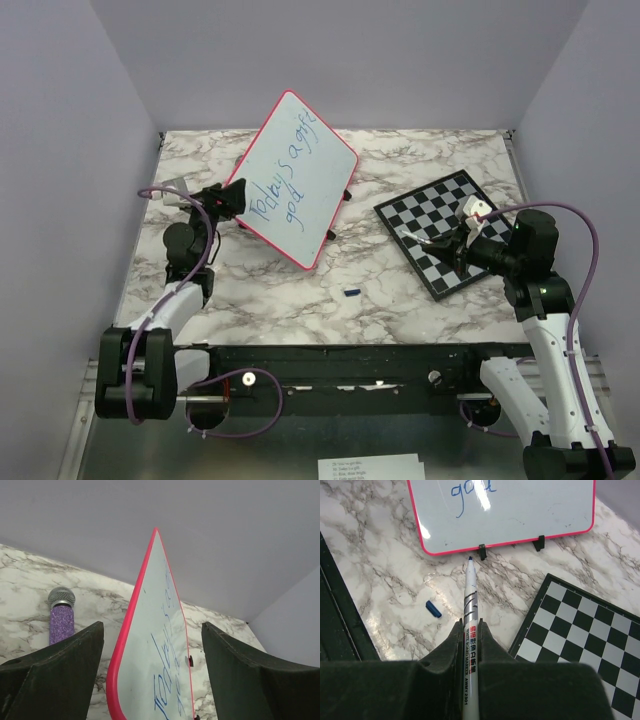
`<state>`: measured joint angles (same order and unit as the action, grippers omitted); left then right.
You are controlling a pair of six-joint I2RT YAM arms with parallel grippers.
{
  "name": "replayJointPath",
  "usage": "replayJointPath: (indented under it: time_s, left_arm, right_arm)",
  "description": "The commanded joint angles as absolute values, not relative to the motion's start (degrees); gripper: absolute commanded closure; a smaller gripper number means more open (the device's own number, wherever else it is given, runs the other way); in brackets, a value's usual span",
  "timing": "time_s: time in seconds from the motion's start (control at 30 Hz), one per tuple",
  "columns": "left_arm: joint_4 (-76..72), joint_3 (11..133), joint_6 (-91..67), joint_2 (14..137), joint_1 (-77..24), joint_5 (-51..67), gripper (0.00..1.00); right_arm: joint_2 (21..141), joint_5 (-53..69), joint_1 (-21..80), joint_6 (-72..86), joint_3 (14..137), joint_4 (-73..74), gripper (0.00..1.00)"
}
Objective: Write a sentence on the whiteboard
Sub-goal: Put down the whiteboard on the whiteboard stand, then pick up the pen cap from the center of the board.
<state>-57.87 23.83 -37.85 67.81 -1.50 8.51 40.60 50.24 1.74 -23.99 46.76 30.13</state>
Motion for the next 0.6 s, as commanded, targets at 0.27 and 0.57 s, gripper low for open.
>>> replayJointPath:
  time_s: [0.27, 0.57]
  left_arm:
    - [-32.0, 24.4, -40.6, 52.8, -0.7, -10.4, 0.01]
    - [-8.8, 32.2, -42.7, 38.6, 1.0, -1.7, 0.01]
  right_arm:
    - [40.8, 51.9, 1.4, -24.5, 46.3, 32.3, 0.99]
    - [41.2, 51.9, 1.3, -24.5, 46.3, 32.4, 1.00]
